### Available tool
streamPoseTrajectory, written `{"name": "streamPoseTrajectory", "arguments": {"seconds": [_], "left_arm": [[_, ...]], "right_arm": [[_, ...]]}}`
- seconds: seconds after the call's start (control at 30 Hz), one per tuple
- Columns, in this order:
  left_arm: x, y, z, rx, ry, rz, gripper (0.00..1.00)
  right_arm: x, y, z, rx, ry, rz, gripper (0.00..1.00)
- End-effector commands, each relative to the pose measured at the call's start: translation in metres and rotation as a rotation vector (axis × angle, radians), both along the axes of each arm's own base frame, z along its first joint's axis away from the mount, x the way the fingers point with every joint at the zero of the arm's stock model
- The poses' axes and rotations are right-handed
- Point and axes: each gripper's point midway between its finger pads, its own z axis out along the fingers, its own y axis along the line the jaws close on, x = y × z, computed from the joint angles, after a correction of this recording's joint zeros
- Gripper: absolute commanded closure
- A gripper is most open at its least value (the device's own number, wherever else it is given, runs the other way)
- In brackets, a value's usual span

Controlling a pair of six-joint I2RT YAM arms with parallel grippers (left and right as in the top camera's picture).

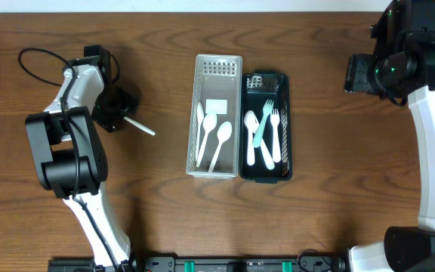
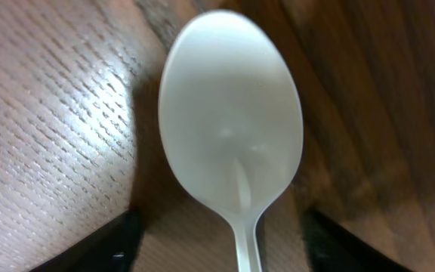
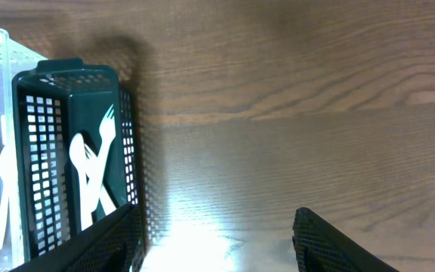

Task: Pack container
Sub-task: 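Lower the left gripper onto the last spoon and grasp it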

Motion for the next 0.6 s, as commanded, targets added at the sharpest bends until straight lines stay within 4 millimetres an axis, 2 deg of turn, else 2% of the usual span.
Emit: {"name": "streamPoseTrajectory", "arguments": {"seconds": [0.0,0.23,0.33,0.4,0.5,0.57], "left_arm": [[-0.017,-0.002,-0.024,-0.010,0.089,-0.013,0.44],[-0.018,-0.002,-0.023,-0.010,0.093,-0.013,0.77],[-0.016,-0.001,-0.018,-0.004,0.079,-0.014,0.81],[-0.014,0.000,-0.012,-0.001,0.061,-0.020,0.92],[-0.010,-0.001,0.003,0.003,0.024,-0.052,0.94],[-0.008,-0.003,0.021,0.009,-0.008,-0.076,0.94]], "right_arm": [[0.000,-0.005,0.000,-0.013,0.001,-0.001,0.32],[0.001,-0.005,0.001,-0.013,-0.002,0.000,0.32],[0.001,-0.005,0.001,-0.013,-0.003,-0.001,0.32],[0.001,-0.005,0.001,-0.013,-0.003,0.000,0.32],[0.001,-0.005,0.001,-0.013,-0.003,-0.001,0.32],[0.001,-0.005,0.001,-0.013,-0.004,0.000,0.33]]}}
